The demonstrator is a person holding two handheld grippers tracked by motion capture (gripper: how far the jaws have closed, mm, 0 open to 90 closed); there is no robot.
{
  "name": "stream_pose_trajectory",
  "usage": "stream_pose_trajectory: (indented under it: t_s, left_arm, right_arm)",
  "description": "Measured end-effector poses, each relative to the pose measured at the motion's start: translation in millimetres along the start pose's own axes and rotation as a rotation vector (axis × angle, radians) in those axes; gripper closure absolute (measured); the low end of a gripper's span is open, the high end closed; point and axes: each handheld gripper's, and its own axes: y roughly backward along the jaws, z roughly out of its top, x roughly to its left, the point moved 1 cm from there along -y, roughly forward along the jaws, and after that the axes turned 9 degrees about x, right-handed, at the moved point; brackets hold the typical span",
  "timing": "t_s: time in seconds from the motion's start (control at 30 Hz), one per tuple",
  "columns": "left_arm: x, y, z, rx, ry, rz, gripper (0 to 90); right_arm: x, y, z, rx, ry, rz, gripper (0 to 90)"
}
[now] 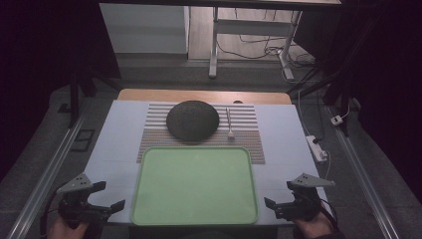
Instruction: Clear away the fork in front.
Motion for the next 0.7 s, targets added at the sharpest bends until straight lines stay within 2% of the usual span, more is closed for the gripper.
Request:
stream_pose_trajectory:
  t_s: [0.3, 0.7]
  left_arm:
    - [1.7, 0.0, -0.1, 0.001, 0.005, -0.015, 0.0]
    - [1.0, -0.7, 0.4, 0.007, 0.002, -0.013, 0.0]
  right_arm:
    - [0.2, -1.2, 0.6, 0.011, 0.009, 0.016, 0.0]
    - [-0.8, -1.1, 0.7, 0.012, -0.004, 0.02, 0.0]
